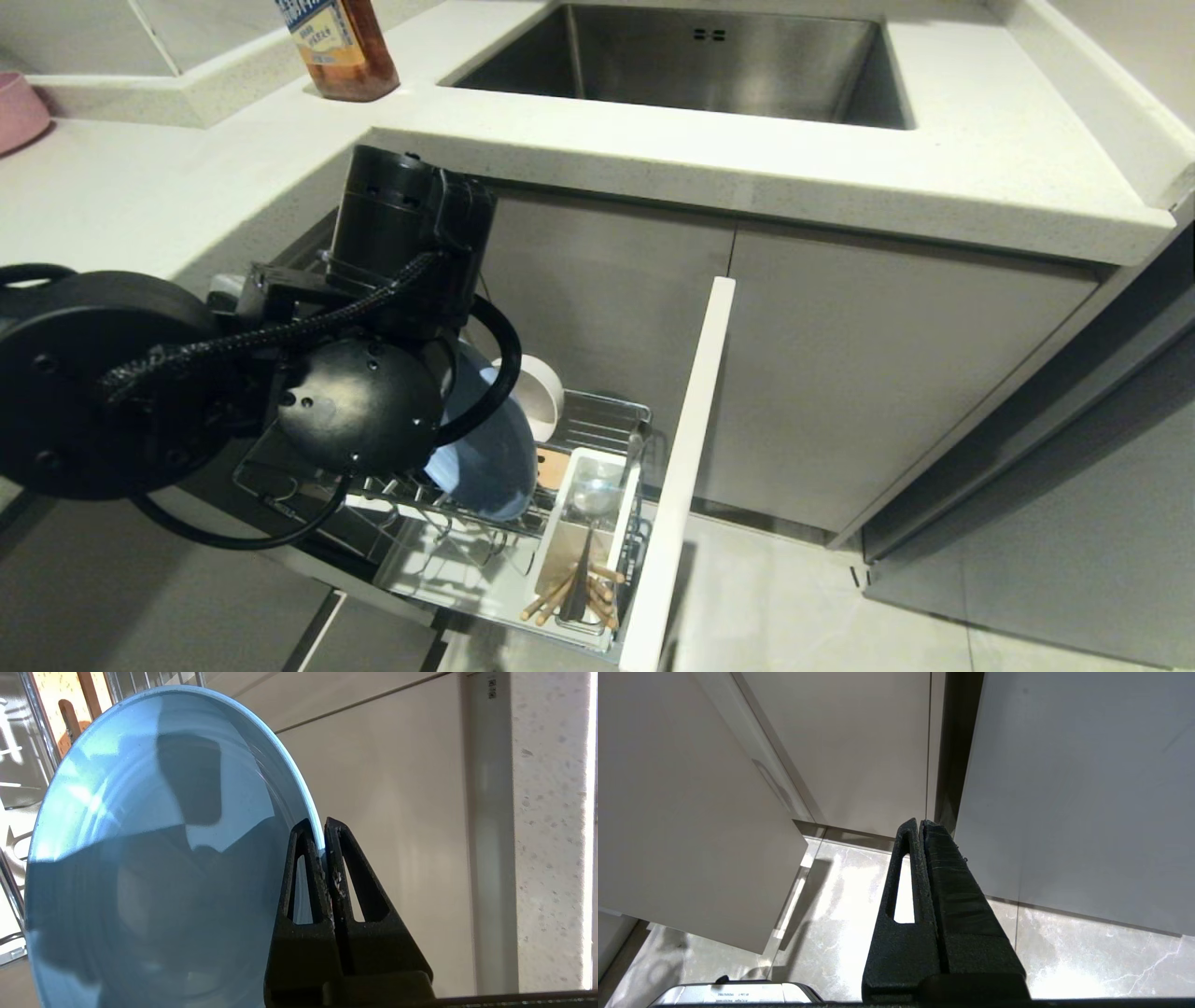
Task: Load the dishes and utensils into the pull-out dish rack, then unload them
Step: Pick up the plate and place it in the cupboard
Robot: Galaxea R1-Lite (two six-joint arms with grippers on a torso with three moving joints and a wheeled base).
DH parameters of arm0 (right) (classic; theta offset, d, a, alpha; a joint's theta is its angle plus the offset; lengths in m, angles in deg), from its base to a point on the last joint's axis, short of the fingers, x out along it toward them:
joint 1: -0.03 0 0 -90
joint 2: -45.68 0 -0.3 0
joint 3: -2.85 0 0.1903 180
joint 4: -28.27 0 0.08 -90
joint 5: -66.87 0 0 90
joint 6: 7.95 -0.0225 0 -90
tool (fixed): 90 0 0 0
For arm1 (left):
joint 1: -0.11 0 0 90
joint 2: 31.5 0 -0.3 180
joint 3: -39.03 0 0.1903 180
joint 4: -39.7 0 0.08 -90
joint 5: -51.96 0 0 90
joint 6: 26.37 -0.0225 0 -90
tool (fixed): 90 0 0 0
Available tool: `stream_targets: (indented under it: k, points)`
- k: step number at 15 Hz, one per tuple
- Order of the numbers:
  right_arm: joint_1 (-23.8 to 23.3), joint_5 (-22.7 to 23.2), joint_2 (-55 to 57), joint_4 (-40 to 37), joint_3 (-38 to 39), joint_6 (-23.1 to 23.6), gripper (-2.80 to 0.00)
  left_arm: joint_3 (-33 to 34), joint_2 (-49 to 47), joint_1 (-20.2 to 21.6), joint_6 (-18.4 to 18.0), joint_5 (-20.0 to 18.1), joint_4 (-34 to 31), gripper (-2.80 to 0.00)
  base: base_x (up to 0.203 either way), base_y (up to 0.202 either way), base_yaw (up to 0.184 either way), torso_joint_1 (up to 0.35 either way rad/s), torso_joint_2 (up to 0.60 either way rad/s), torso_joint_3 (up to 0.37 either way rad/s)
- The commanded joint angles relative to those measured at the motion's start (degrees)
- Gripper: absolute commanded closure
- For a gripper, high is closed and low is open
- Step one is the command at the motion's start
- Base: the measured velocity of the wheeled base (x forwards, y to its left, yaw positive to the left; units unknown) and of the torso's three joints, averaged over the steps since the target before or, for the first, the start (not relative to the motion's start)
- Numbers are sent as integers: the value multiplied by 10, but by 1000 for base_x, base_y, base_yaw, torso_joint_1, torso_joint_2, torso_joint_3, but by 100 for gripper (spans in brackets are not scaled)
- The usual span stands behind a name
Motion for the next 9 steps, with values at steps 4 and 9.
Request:
stream_targets:
  k: [4, 9]
  points:
    - [0, 0, 0, 0, 0, 0, 0, 15, -12, 9, 31, 3, 1, 0, 0, 0, 0, 0, 0, 0]
    - [0, 0, 0, 0, 0, 0, 0, 19, -12, 14, 47, 3, 10, 0, 0, 0, 0, 0, 0, 0]
